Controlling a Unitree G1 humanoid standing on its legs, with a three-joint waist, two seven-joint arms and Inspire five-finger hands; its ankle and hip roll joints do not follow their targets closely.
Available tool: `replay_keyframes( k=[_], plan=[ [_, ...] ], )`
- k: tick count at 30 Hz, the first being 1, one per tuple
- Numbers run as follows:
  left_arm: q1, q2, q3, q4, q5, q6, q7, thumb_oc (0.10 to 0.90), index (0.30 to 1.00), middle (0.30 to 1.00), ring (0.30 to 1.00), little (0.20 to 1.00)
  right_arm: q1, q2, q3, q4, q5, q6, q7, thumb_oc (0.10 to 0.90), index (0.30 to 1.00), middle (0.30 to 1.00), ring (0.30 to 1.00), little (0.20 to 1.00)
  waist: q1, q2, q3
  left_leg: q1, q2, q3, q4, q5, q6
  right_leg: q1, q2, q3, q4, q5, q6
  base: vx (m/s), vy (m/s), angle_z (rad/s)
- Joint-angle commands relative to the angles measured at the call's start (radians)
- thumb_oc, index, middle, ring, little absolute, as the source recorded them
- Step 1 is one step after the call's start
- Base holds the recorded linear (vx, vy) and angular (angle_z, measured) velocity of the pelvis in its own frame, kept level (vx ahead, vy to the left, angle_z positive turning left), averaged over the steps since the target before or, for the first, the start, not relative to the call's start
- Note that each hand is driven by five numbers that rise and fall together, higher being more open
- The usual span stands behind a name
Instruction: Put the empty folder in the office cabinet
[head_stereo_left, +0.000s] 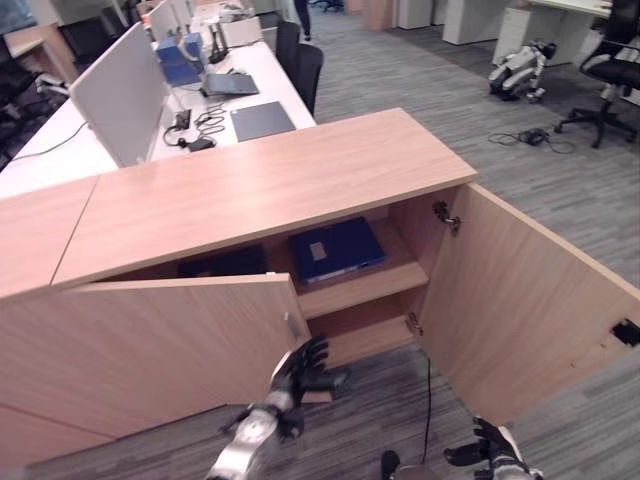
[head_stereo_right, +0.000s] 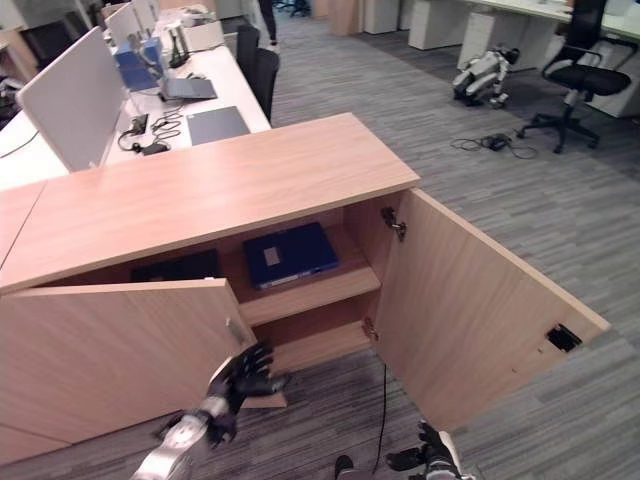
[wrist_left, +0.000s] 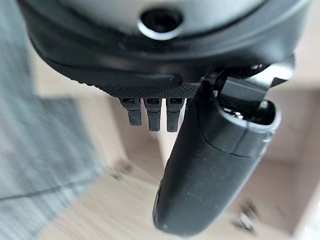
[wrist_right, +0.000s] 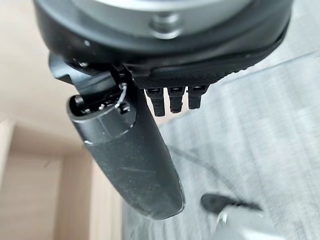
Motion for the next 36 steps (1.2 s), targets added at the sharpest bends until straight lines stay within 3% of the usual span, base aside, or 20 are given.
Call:
replay_keyframes(
  k=[1,3,7,10,12,18,23,28,32,33,34,35,36],
  plan=[
    [-0.034,0.064,0.118,-0.09,-0.006,-0.113,0.041,0.8,0.9,0.9,0.9,0.9,-0.08,0.011,0.02,-0.042,-0.001,-0.062,0.003,0.8,0.9,0.9,0.9,0.9,0.019,0.006,0.048,-0.074,-0.014,-0.036,0.08,0.041,0.016,0.159,-0.018,-0.025,-0.003,-0.121,0.138,0.13,0.037,-1.12],
    [-0.064,0.083,0.16,-0.034,-0.005,-0.121,0.069,0.8,0.9,0.9,0.9,0.9,-0.06,0.02,0.011,-0.049,-0.001,-0.061,0.013,0.8,0.9,0.9,0.9,0.9,0.01,0.005,0.042,-0.063,-0.011,-0.014,0.095,0.036,0.012,0.172,-0.025,-0.02,-0.015,-0.117,0.141,0.11,0.046,-1.14],
    [-0.158,0.163,0.259,0.107,-0.019,-0.121,0.121,0.8,0.9,0.9,0.9,0.9,-0.018,0.023,0.011,-0.104,-0.005,-0.062,0.043,0.8,0.9,0.9,0.9,0.9,-0.018,0.014,0.014,0.015,0.003,0.042,0.01,0.029,0.018,0.2,-0.037,-0.013,-0.039,-0.113,0.156,0.16,0.118,-0.23],
    [-0.282,0.26,0.315,0.322,-0.034,-0.111,0.135,0.8,0.9,0.9,0.9,0.9,0.0,0.023,0.029,-0.148,-0.004,-0.07,0.071,0.8,0.9,0.9,0.9,0.9,-0.046,0.013,-0.001,0.061,0.004,0.092,-0.038,0.026,0.024,0.192,-0.043,0.012,-0.04,-0.103,0.174,0.11,0.13,-0.18],
    [-0.396,0.375,0.364,0.514,-0.044,-0.1,0.141,0.8,0.9,0.9,0.9,0.9,0.008,0.015,0.045,-0.17,-0.001,-0.079,0.094,0.8,0.9,0.9,0.9,0.9,-0.067,0.005,-0.012,0.092,0.003,0.147,-0.065,0.016,0.03,0.183,-0.052,0.04,-0.053,-0.087,0.195,0.12,0.138,-0.38],
    [-0.517,0.529,0.399,0.662,-0.034,-0.088,0.125,0.8,0.9,0.9,0.9,0.9,0.006,0.004,0.037,-0.157,0.032,-0.09,0.111,0.8,0.9,0.9,0.9,0.9,-0.085,-0.01,-0.024,0.118,-0.009,0.206,-0.089,-0.008,0.045,0.159,-0.076,0.068,-0.074,-0.056,0.232,0.05,0.117,-0.44],
    [-0.549,0.593,0.403,0.698,-0.003,-0.086,0.115,0.8,0.9,0.9,0.9,0.9,0.018,0.005,0.022,-0.16,0.06,-0.098,0.124,0.8,0.9,0.9,0.9,0.9,-0.095,-0.024,-0.031,0.133,-0.023,0.226,-0.095,-0.028,0.056,0.148,-0.095,0.074,-0.076,-0.036,0.255,0.04,0.115,-0.31],
    [-0.553,0.6,0.411,0.702,0.002,-0.088,0.12,0.8,0.9,0.9,0.9,0.9,0.032,0.013,0.013,-0.152,0.067,-0.099,0.128,0.8,0.9,0.9,0.9,0.9,-0.096,-0.034,-0.034,0.142,-0.037,0.237,-0.101,-0.04,0.064,0.139,-0.11,0.074,-0.078,-0.022,0.273,0.0,0.065,-0.1],
    [-0.539,0.546,0.415,0.646,-0.037,-0.107,0.128,0.8,0.9,0.9,0.9,0.9,0.033,0.032,0.007,-0.144,0.076,-0.098,0.118,0.8,0.9,0.9,0.9,0.9,-0.088,-0.037,-0.023,0.137,-0.04,0.24,-0.103,-0.043,0.072,0.115,-0.119,0.049,-0.048,-0.019,0.278,-0.06,0.021,-0.06],
    [-0.481,0.471,0.402,0.521,-0.039,-0.128,0.137,0.8,0.9,0.9,0.9,0.9,0.021,0.047,0.0,-0.14,0.081,-0.103,0.109,0.8,0.9,0.9,0.9,0.9,-0.071,-0.032,-0.005,0.13,-0.037,0.243,-0.101,-0.042,0.076,0.083,-0.118,-0.001,0.016,-0.018,0.282,-0.09,-0.01,-0.08],
    [-0.48,0.471,0.403,0.519,-0.038,-0.127,0.138,0.8,0.9,0.9,0.9,0.9,0.021,0.046,0.001,-0.14,0.081,-0.103,0.109,0.8,0.9,0.9,0.9,0.9,-0.071,-0.032,-0.005,0.129,-0.038,0.243,-0.101,-0.042,0.076,0.082,-0.118,-0.001,0.017,-0.019,0.282,-0.13,-0.005,-0.1],
    [-0.377,0.37,0.379,0.359,-0.038,-0.151,0.126,0.8,0.9,0.9,0.9,0.9,0.011,0.063,-0.013,-0.149,0.079,-0.103,0.104,0.8,0.9,0.9,0.9,0.9,-0.049,-0.027,0.018,0.127,-0.034,0.252,-0.098,-0.041,0.08,0.057,-0.127,-0.082,0.081,-0.016,0.285,-0.06,0.001,-0.02],
    [-0.369,0.367,0.381,0.35,-0.035,-0.148,0.13,0.8,0.9,0.9,0.9,0.9,0.014,0.061,-0.013,-0.149,0.078,-0.102,0.104,0.8,0.9,0.9,0.9,0.9,-0.05,-0.025,0.015,0.127,-0.035,0.251,-0.097,-0.042,0.08,0.055,-0.128,-0.083,0.085,-0.019,0.285,-0.08,0.004,-0.01]
  ],
)
